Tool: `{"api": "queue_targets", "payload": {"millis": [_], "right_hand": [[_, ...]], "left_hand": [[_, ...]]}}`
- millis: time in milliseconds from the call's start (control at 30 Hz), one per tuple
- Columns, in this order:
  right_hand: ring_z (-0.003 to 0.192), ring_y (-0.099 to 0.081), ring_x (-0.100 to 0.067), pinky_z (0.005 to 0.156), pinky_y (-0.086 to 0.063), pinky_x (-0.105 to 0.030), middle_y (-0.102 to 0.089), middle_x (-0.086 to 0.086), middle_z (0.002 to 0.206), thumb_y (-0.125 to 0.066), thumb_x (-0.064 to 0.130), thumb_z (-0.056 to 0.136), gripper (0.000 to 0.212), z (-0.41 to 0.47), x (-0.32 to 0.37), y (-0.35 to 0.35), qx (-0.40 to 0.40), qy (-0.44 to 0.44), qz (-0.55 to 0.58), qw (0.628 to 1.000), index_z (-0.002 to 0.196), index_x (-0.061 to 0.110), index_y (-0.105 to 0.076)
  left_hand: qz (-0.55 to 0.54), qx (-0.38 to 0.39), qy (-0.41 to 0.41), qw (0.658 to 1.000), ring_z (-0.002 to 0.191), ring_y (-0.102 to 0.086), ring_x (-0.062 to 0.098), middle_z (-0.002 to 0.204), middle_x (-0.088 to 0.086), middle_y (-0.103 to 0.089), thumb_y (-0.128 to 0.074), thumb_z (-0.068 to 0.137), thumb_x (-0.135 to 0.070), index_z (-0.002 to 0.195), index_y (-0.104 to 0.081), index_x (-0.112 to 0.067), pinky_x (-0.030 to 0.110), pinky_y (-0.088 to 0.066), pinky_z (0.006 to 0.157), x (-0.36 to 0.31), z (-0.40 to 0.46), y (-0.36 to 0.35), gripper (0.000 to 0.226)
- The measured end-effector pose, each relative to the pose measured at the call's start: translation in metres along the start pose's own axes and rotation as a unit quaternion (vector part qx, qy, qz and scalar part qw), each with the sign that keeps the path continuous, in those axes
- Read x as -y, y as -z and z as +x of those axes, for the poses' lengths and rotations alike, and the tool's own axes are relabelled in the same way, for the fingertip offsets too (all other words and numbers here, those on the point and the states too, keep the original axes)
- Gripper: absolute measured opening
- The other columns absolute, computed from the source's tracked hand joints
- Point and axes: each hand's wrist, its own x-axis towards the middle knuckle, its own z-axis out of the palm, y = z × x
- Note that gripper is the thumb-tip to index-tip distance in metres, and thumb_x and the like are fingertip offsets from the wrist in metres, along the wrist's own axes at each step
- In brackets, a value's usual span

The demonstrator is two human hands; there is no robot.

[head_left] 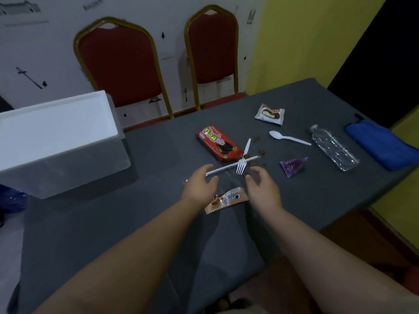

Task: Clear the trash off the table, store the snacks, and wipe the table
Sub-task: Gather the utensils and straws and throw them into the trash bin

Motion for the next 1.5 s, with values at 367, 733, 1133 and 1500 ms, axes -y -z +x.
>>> {"api": "queue_targets", "payload": {"millis": [367,733,1133,1500], "right_hand": [[0.121,-0.053,-0.016,0.104,-0.039,-0.032,-0.06,0.001,0.127,-0.057,0.025,0.089,0.031,0.105,-0.014,0.051,-0.03,0.003,0.018,0.999,0.12,0.022,-0.058],[0.125,-0.048,-0.027,0.103,-0.04,-0.035,-0.05,-0.007,0.139,-0.052,0.023,0.091,0.046,0.26,-0.045,0.115,0.11,0.062,-0.228,0.965,0.136,0.017,-0.049],[0.103,-0.055,-0.027,0.084,-0.044,-0.036,-0.063,-0.005,0.108,-0.057,0.025,0.09,0.016,0.287,-0.073,0.111,0.135,0.143,-0.311,0.93,0.103,0.021,-0.064],[0.053,-0.055,-0.011,0.057,-0.044,-0.025,-0.062,-0.001,0.06,-0.048,0.028,0.096,0.032,0.215,-0.001,0.089,0.384,0.139,-0.058,0.911,0.07,0.016,-0.063]], "left_hand": [[-0.003,0.002,-0.054,0.999,0.117,-0.054,0.014,0.13,-0.004,-0.057,-0.057,0.089,-0.025,0.129,-0.053,-0.026,0.028,-0.043,0.099,-0.054,0.057,-0.056,0.041],[-0.013,-0.084,0.008,0.996,0.112,-0.052,0.009,0.131,-0.006,-0.053,-0.056,0.09,-0.024,0.131,-0.051,-0.025,0.022,-0.039,0.093,-0.113,0.111,-0.138,0.041],[-0.048,-0.139,0.073,0.986,0.102,-0.056,0.007,0.118,-0.007,-0.06,-0.057,0.09,-0.023,0.128,-0.053,-0.028,0.019,-0.046,0.081,-0.106,0.118,-0.155,0.039],[-0.295,-0.133,0.102,0.941,0.095,-0.061,0.013,0.105,-0.006,-0.06,-0.051,0.095,-0.031,0.117,-0.052,-0.022,0.019,-0.051,0.072,-0.133,0.104,-0.149,0.024]]}}
